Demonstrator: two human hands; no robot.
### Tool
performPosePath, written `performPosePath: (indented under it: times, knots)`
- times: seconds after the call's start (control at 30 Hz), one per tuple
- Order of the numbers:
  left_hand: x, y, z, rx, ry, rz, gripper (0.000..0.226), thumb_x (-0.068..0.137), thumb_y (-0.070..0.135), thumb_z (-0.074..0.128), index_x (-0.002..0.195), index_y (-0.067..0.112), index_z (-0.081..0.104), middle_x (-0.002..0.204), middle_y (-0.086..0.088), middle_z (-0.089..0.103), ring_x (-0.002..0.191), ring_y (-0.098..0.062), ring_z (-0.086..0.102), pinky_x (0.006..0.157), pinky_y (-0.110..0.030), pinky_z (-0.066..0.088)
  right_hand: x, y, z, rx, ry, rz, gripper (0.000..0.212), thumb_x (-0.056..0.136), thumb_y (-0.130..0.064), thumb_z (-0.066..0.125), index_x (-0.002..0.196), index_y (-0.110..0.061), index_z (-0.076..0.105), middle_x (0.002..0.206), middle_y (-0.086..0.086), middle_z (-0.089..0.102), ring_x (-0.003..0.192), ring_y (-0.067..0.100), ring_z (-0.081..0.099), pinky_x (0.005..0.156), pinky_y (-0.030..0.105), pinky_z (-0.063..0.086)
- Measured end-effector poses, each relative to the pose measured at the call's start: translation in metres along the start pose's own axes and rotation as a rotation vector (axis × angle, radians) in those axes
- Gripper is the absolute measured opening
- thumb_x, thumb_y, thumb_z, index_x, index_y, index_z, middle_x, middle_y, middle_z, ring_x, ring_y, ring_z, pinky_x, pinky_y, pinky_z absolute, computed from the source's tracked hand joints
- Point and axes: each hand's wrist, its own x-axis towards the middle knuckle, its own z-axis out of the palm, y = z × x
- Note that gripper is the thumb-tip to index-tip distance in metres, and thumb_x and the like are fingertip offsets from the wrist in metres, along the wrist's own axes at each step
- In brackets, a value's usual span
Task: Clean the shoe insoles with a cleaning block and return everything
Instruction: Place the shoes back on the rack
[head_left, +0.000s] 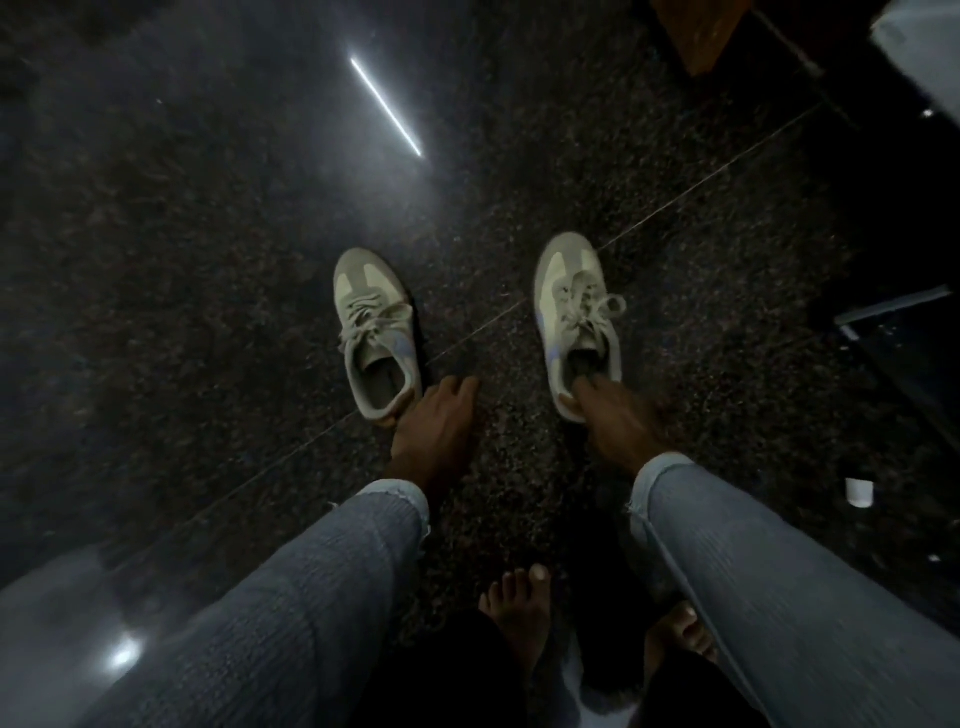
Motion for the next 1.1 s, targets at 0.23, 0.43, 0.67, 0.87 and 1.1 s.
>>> performPosePath:
  times: [0.23, 0.43, 0.67, 0.87, 1.1]
  knots:
    - [-0.008, -0.028, 0.006, -0.071, 0.069, -0.107, 0.033, 0.097, 0.028, 0.048, 0.126, 0.013, 0.046, 0.122, -0.012, 0.049, 0.107, -0.033, 0.053, 0.080, -0.041, 0.041, -0.011, -0.006, 0.016, 0.047, -0.096, -0.006, 0.036, 0.093, -0.015, 0.055, 0.126, -0.011, 0.043, 0.125, 0.016, 0.049, 0.107, 0.037, 0.054, 0.082, 0.044, 0.047]
    - [-0.001, -0.044, 0.009, 0.025, 0.090, -0.177, 0.041, 0.095, 0.023, 0.050, 0.133, 0.010, 0.042, 0.123, -0.015, 0.048, 0.109, -0.035, 0.050, 0.080, -0.044, 0.042, -0.011, -0.007, 0.014, -0.006, 0.073, 0.051, 0.032, 0.094, -0.036, 0.054, 0.115, -0.012, 0.053, 0.116, 0.013, 0.055, 0.100, 0.034, 0.058, 0.079, 0.044, 0.052]
    - [0.004, -0.060, 0.022, -0.073, -0.089, -0.319, 0.044, 0.094, 0.018, 0.051, 0.134, 0.007, 0.037, 0.131, -0.018, 0.050, 0.119, -0.037, 0.051, 0.089, -0.046, 0.044, -0.014, -0.014, 0.014, -0.030, 0.122, 0.004, 0.028, 0.097, -0.034, 0.047, 0.117, -0.014, 0.051, 0.118, 0.011, 0.052, 0.101, 0.031, 0.057, 0.075, 0.040, 0.049]
    - [0.000, -0.044, 0.033, -0.168, -0.231, -0.179, 0.059, 0.099, 0.013, 0.047, 0.148, -0.003, 0.019, 0.152, -0.022, 0.031, 0.138, -0.031, 0.035, 0.109, -0.032, 0.024, -0.017, -0.019, 0.014, -0.074, 0.164, -0.059, 0.031, 0.097, -0.030, 0.049, 0.121, -0.011, 0.051, 0.117, 0.013, 0.054, 0.101, 0.031, 0.056, 0.073, 0.037, 0.046]
    - [-0.004, -0.007, 0.051, -0.340, -0.345, -0.048, 0.052, 0.096, 0.015, 0.054, 0.139, -0.007, 0.034, 0.144, -0.025, 0.041, 0.130, -0.037, 0.044, 0.102, -0.035, 0.031, -0.016, -0.048, 0.020, -0.003, 0.086, -0.321, 0.035, 0.090, -0.019, 0.055, 0.124, -0.014, 0.049, 0.122, 0.011, 0.048, 0.101, 0.033, 0.054, 0.074, 0.042, 0.048]
